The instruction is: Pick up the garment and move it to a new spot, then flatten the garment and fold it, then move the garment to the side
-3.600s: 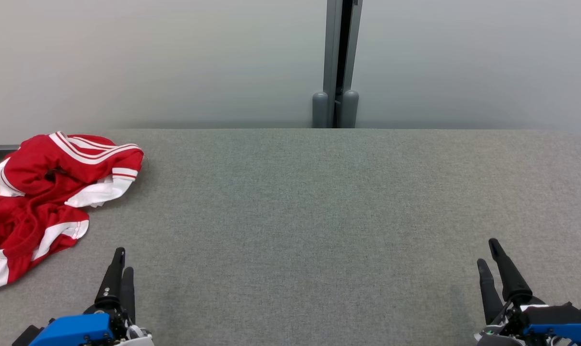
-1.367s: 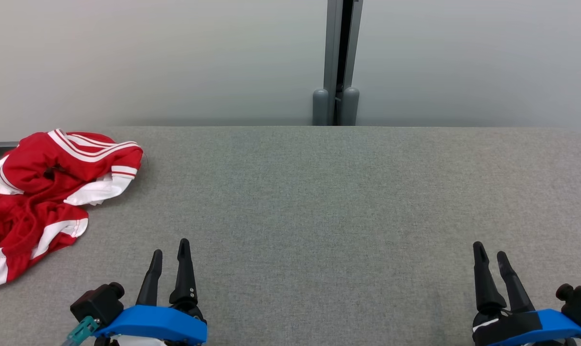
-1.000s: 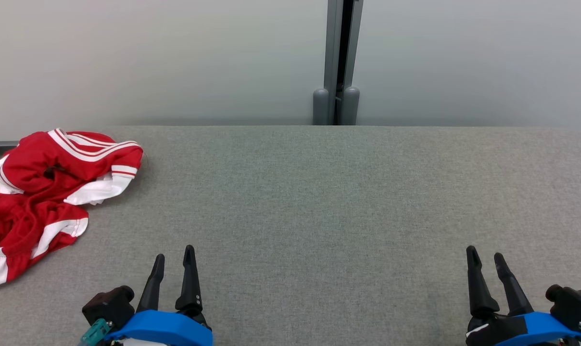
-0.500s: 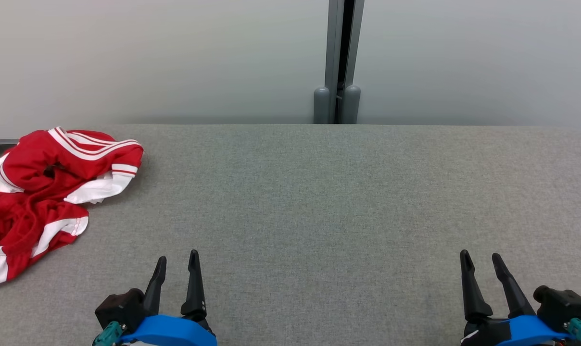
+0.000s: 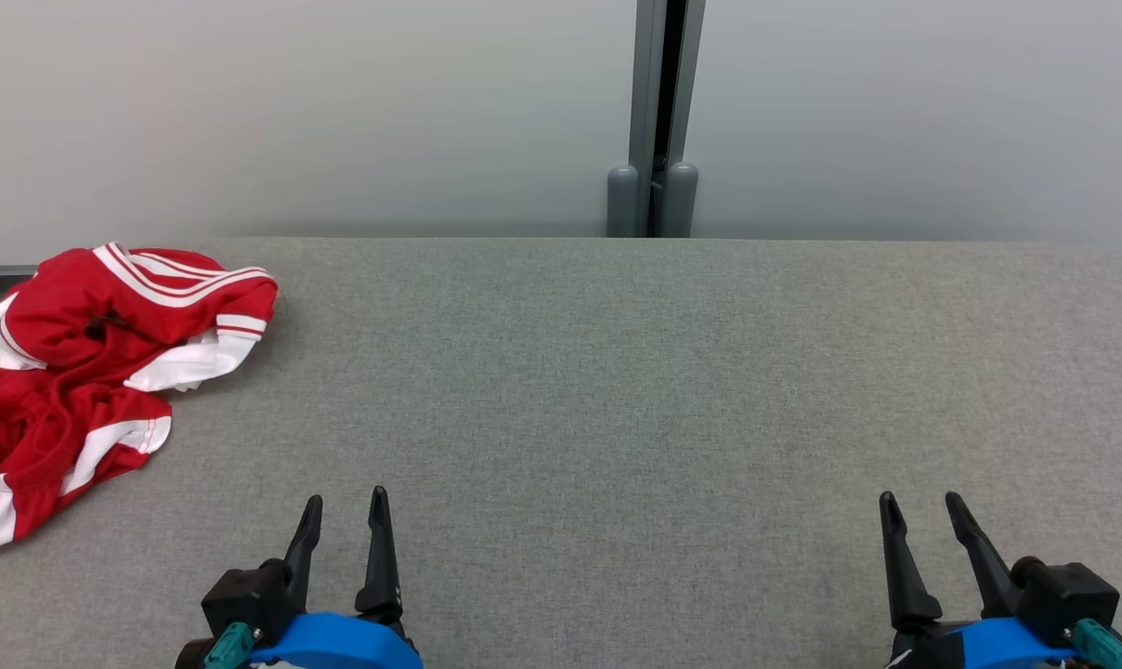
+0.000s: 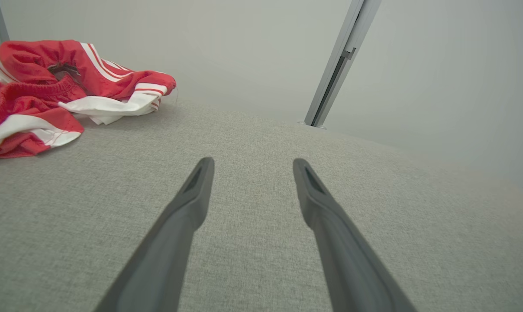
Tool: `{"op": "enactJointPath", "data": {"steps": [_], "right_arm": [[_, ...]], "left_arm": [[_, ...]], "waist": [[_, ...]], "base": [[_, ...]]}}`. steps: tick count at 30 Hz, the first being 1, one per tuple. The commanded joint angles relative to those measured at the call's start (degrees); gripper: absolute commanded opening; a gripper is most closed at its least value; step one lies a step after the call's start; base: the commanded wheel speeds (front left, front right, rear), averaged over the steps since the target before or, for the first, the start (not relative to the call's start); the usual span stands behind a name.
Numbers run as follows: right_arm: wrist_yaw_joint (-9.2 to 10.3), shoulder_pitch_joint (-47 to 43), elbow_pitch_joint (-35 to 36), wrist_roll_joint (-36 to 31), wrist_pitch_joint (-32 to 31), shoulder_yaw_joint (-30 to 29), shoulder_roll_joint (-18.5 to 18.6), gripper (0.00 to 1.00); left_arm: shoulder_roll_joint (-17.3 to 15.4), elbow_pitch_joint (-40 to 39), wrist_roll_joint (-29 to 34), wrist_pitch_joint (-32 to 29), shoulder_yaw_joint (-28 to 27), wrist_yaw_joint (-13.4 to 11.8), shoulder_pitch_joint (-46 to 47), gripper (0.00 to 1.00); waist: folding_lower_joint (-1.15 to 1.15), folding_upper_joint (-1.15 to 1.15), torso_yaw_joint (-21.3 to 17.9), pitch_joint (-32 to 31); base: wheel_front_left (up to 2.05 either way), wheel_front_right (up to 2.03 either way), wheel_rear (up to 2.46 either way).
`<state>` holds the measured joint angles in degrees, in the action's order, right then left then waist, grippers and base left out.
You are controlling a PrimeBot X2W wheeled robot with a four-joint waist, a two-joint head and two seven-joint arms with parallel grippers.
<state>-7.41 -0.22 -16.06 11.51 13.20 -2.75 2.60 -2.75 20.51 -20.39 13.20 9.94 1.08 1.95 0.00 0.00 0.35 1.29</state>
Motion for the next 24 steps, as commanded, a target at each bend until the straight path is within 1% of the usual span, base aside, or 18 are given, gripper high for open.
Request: {"op": "enactJointPath", "data": {"steps": [1, 16, 24], "right_arm": [[-0.12, 0.5, -0.14, -1.71, 0.63, -0.02, 0.42, 1.0], [-0.09, 0.38, -0.74, -7.56, 2.1, -0.02, 0.45, 1.0], [-0.09, 0.41, -0.69, -6.89, 2.09, 0.1, 0.45, 1.0]], "left_arm": [[-0.18, 0.22, 1.15, 0.6, 0.29, -0.15, 0.85, 1.0], [-0.21, 2.47, 5.65, 2.11, 1.15, -0.82, 1.03, 1.0], [-0.19, 3.27, 5.24, 2.09, 0.76, -0.71, 1.33, 1.0]], "waist": [[0.0, 0.0, 0.03, -0.01], [0.0, 0.0, 0.28, 0.16], [0.0, 0.0, 0.28, 0.19]], "base": [[0.0, 0.0, 0.0], [0.0, 0.0, 0.0], [0.0, 0.0, 0.0]]}}
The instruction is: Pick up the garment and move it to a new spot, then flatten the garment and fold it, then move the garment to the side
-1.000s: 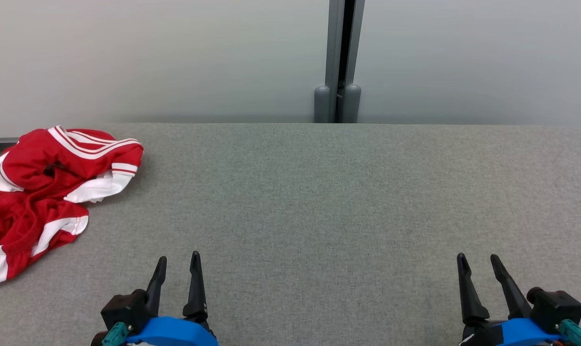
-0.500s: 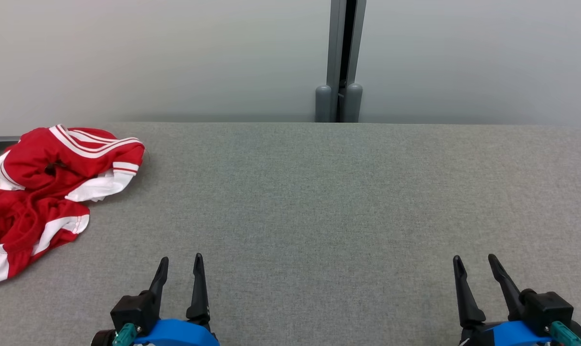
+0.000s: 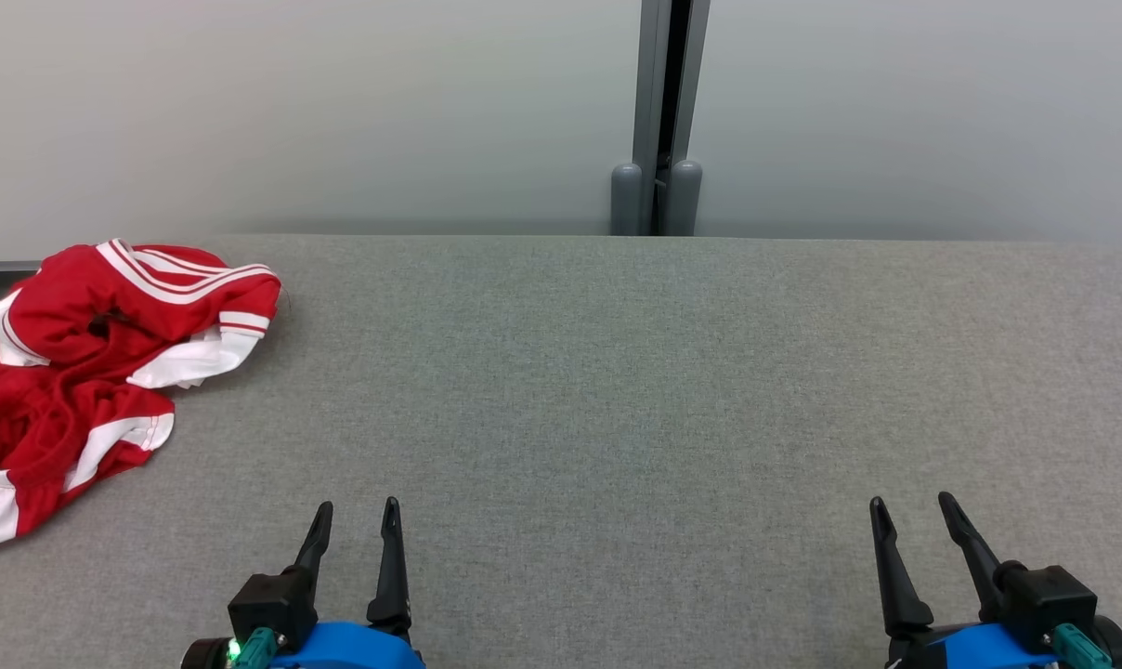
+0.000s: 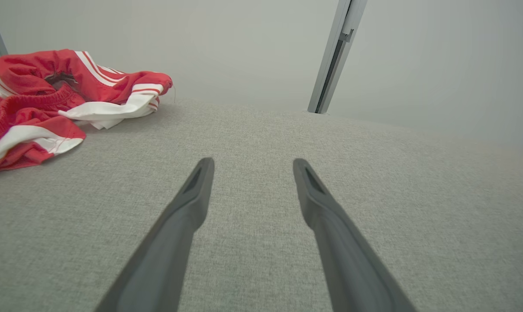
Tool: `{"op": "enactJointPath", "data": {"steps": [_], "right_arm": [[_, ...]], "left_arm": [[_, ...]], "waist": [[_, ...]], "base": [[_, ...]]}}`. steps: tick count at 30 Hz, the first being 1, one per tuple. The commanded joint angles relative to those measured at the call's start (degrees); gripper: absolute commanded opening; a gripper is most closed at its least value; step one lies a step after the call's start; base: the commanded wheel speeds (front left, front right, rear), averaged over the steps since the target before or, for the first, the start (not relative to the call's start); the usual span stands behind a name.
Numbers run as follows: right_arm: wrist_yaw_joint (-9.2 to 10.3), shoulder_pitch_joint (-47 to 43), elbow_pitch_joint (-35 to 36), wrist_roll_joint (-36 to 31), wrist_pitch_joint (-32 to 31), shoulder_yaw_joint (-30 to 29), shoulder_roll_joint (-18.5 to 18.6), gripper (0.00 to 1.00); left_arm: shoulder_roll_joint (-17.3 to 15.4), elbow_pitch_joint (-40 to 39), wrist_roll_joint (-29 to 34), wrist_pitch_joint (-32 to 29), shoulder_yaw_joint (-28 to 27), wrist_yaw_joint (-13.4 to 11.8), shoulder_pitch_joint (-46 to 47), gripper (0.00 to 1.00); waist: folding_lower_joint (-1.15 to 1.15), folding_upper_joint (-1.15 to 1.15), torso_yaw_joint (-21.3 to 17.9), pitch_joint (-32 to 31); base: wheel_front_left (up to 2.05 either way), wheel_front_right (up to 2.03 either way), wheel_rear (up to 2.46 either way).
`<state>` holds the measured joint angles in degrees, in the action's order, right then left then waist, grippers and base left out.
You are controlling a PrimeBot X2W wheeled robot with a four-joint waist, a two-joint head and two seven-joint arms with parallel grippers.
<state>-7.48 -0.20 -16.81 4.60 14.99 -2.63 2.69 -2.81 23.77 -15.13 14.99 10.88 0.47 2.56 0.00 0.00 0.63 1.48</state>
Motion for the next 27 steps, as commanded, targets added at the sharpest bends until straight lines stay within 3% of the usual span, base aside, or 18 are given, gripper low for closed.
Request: {"op": "enactJointPath", "data": {"steps": [1, 16, 27], "right_arm": [[-0.03, 0.37, 0.13, 0.11, 0.3, 0.05, 0.36, 1.0], [-0.03, -0.44, 0.8, 0.31, 0.26, -0.04, 0.35, 1.0], [-0.02, 0.54, 1.6, -0.1, 0.26, -1.9, 0.33, 1.0]], "left_arm": [[-0.14, 0.11, -0.12, 0.3, -0.18, -0.14, 0.77, 1.0], [-0.15, 0.3, -0.08, 0.3, 0.12, -0.19, 1.45, 1.0], [-0.2, -0.27, 0.34, 0.3, -0.37, -0.57, 2.51, 1.0]], "waist": [[0.0, 0.0, -0.01, 0.02], [0.0, 0.0, 1.3, 0.4], [0.0, 0.0, 11.66, 2.1]], "base": [[0.0, 0.0, 0.0], [0.0, 0.0, 0.0], [0.0, 0.0, 0.0]]}}
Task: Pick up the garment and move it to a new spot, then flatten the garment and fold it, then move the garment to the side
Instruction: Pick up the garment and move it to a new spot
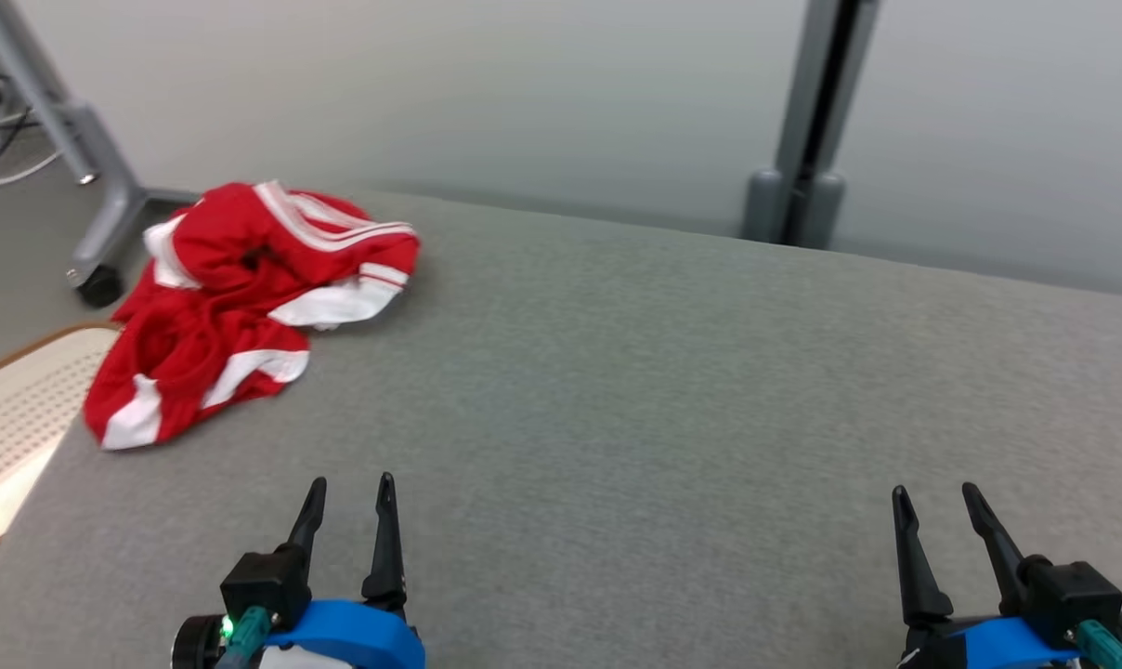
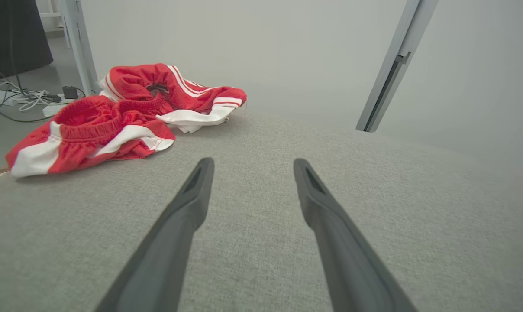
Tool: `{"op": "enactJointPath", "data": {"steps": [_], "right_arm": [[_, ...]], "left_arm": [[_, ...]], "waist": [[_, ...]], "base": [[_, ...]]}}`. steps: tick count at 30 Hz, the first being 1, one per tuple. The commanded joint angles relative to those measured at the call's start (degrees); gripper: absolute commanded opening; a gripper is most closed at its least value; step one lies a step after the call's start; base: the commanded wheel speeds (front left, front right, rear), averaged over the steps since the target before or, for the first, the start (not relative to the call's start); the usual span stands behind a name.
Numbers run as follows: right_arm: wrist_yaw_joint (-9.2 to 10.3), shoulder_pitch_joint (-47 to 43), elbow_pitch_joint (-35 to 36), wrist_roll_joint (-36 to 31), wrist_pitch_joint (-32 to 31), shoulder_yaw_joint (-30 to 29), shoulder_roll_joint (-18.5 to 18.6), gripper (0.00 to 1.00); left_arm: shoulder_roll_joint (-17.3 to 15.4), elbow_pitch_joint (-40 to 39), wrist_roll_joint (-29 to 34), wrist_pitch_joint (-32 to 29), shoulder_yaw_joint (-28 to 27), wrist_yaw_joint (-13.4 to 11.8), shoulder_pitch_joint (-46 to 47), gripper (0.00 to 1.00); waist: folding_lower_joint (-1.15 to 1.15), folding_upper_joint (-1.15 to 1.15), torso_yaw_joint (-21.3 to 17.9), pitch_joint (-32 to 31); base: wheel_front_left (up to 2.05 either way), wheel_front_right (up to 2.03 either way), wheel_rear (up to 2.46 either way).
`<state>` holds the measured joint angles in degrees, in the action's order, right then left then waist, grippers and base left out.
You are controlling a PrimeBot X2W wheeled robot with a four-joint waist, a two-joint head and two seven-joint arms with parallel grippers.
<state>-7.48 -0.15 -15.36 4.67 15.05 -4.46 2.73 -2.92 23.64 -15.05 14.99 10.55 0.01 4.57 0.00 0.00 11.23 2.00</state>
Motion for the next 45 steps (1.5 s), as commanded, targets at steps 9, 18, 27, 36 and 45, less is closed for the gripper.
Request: {"op": "enactJointPath", "data": {"steps": [9, 18, 27, 36, 45], "right_arm": [[-0.02, 1.14, 0.0, -0.18, 0.21, 2.0, 0.29, 1.0], [-0.02, 1.57, 0.14, -0.97, 0.2, 3.61, 0.29, 1.0], [-0.02, 2.51, 1.86, -2.03, 0.2, 3.45, 0.29, 1.0], [-0.02, 6.06, 3.16, -6.68, 0.2, 2.76, 0.28, 1.0], [-0.02, 11.74, 3.73, -12.15, -0.23, 5.48, 0.28, 1.0]], "left_arm": [[-0.14, -0.96, 0.02, 0.29, -1.62, -0.2, 0.66, 1.0], [-0.07, -1.73, 0.03, 0.3, -1.9, 0.15, -0.16, 1.0], [-0.98, -3.24, 0.1, 0.3, -4.19, -0.04, 2.76, 1.0], [-10.25, -2.28, 1.06, -2.29, -8.74, 1.08, 20.16, 1.0], [-16.91, 13.87, -2.59, -12.62, -10.35, 4.53, 33.32, 1.0]], "waist": [[0.0, 0.0, 9.7, 1.57], [0.0, 0.0, 13.69, 1.83], [0.0, 0.0, 13.94, 4.44], [0.0, 0.0, 10.53, 10.67], [0.0, 0.0, 4.6, 20.49]], "base": [[0.0, 0.0, 0.0], [0.0, 0.0, 0.0], [0.0, 0.0, 0.0], [0.0, 0.0, 0.0], [0.0, 0.0, 0.0]]}}
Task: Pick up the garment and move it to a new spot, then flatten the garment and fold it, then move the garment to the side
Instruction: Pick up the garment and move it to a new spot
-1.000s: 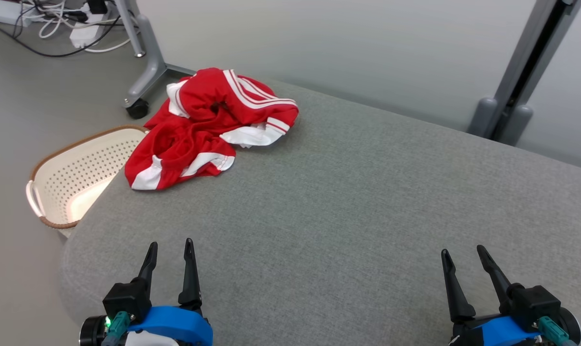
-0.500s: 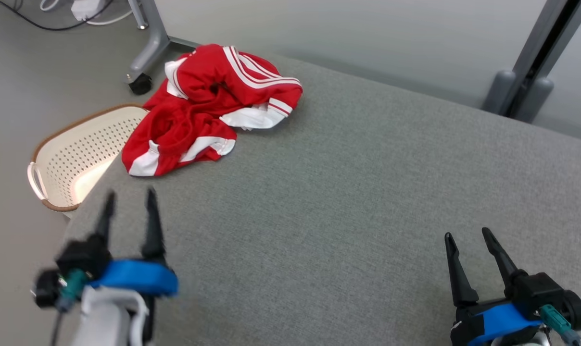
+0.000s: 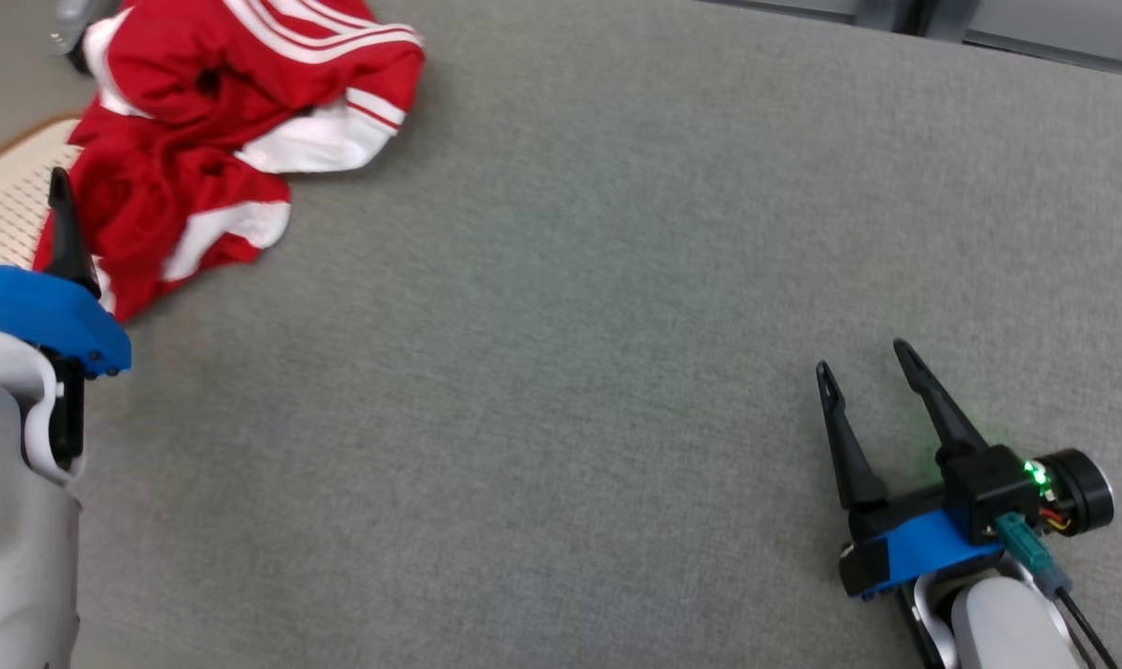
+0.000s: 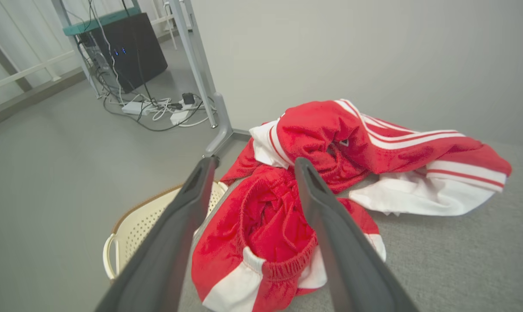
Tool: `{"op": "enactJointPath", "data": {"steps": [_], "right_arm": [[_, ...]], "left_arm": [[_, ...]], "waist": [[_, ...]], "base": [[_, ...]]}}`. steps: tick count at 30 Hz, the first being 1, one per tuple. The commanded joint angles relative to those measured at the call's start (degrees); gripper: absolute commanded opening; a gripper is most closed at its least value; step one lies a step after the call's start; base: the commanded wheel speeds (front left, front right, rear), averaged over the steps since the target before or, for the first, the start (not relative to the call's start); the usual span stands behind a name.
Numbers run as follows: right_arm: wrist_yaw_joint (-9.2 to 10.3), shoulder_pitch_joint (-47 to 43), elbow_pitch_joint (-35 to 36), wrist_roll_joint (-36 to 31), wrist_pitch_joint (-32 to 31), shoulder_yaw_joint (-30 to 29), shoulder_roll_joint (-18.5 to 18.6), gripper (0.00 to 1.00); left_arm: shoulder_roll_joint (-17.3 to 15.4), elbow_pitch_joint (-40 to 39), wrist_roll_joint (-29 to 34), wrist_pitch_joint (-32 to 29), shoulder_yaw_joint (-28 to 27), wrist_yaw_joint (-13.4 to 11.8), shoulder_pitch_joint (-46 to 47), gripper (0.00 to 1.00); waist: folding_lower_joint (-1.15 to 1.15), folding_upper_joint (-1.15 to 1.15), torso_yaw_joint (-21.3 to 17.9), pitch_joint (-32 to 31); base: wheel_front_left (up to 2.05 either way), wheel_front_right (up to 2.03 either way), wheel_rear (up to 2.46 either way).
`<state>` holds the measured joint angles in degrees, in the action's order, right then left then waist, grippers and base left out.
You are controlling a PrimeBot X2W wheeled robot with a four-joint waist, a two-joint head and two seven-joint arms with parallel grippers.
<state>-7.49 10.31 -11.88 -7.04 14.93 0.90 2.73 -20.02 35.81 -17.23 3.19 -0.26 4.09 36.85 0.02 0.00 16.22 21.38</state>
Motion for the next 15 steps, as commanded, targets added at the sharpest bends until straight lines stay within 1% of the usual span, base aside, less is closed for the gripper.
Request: {"op": "enactJointPath", "data": {"steps": [1, 3, 7, 9, 14, 15], "right_arm": [[-0.01, 1.71, 0.4, -0.56, -0.16, 0.46, 0.28, 1.0], [-0.01, 2.33, 0.52, -1.1, -0.31, 0.59, 0.28, 1.0], [0.0, 3.1, 0.42, -1.87, -0.49, 0.38, 0.34, 1.0], [0.0, 3.47, 0.41, -2.1, -0.47, 0.39, 0.36, 1.0], [0.01, 4.27, 0.35, -1.99, -0.48, 0.89, 0.38, 1.0], [0.01, 4.58, 0.35, -1.88, -0.48, 1.08, 0.41, 1.0]], "left_arm": [[-0.43, 3.37, -0.44, -1.42, 0.64, 0.77, 1.66, 1.0], [-1.31, 5.89, -0.14, -2.03, 1.73, 1.5, 2.63, 1.0], [-0.66, 10.34, -2.22, -4.16, 3.77, 2.97, 3.64, 1.0], [-1.65, 12.08, -2.58, -4.72, 4.6, 3.11, 4.26, 1.0], [-2.64, 15.08, -2.57, -4.83, 6.5, 3.41, 5.24, 1.0], [-3.34, 16.37, -1.81, -4.94, 7.82, 3.4, 5.86, 1.0]], "waist": [[-0.02, 0.0, -0.91, 2.03], [-0.02, 0.0, -1.58, 3.47], [-0.02, 0.0, -2.32, 5.57], [-0.02, 0.0, -2.58, 6.28], [-0.02, 0.0, -3.24, 7.42], [-0.02, 0.0, -3.54, 7.86]], "base": [[0.0, 0.0, 0.0], [0.0, 0.0, 0.0], [0.0, 0.0, 0.0], [0.0, 0.0, 0.0], [0.0, 0.0, 0.0], [0.0, 0.0, 0.0]]}}
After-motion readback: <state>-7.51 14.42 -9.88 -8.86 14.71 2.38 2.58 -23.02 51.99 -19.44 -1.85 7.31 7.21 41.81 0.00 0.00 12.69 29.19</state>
